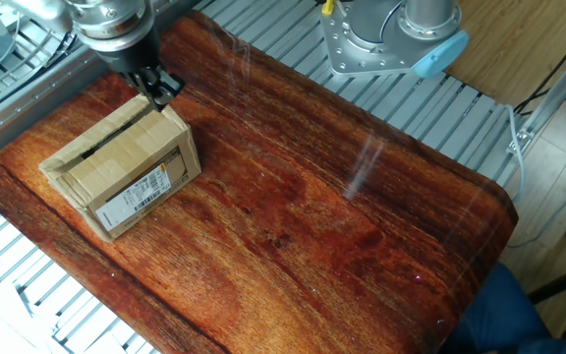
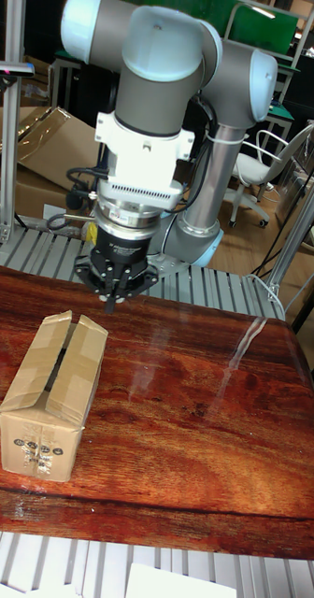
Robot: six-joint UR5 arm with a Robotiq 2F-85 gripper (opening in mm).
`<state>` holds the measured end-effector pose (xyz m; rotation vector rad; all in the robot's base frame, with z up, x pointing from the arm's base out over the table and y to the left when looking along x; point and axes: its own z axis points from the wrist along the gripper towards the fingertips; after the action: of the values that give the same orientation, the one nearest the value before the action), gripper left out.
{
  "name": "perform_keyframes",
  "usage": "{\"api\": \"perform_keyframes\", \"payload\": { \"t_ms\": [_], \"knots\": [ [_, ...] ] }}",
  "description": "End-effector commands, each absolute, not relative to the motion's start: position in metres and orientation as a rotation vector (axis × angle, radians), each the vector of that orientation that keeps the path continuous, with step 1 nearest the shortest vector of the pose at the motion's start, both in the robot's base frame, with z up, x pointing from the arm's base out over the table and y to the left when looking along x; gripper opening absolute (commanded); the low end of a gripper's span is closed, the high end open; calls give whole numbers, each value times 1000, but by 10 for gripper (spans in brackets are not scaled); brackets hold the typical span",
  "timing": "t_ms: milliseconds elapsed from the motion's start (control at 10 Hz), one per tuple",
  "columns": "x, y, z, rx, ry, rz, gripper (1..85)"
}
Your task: Open a box
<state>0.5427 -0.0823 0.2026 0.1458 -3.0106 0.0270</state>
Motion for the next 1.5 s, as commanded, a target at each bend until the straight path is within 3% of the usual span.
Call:
{"api": "perform_keyframes", "payload": {
  "t_ms": [0,400,900,1400],
  "knots": [
    [549,-88,198,126,-3015,37,10],
    [548,-58,209,-13,-3026,-100,10],
    [571,-54,208,-133,-3105,-126,10],
    [566,-63,208,-69,-3094,-76,10]
  ]
}}
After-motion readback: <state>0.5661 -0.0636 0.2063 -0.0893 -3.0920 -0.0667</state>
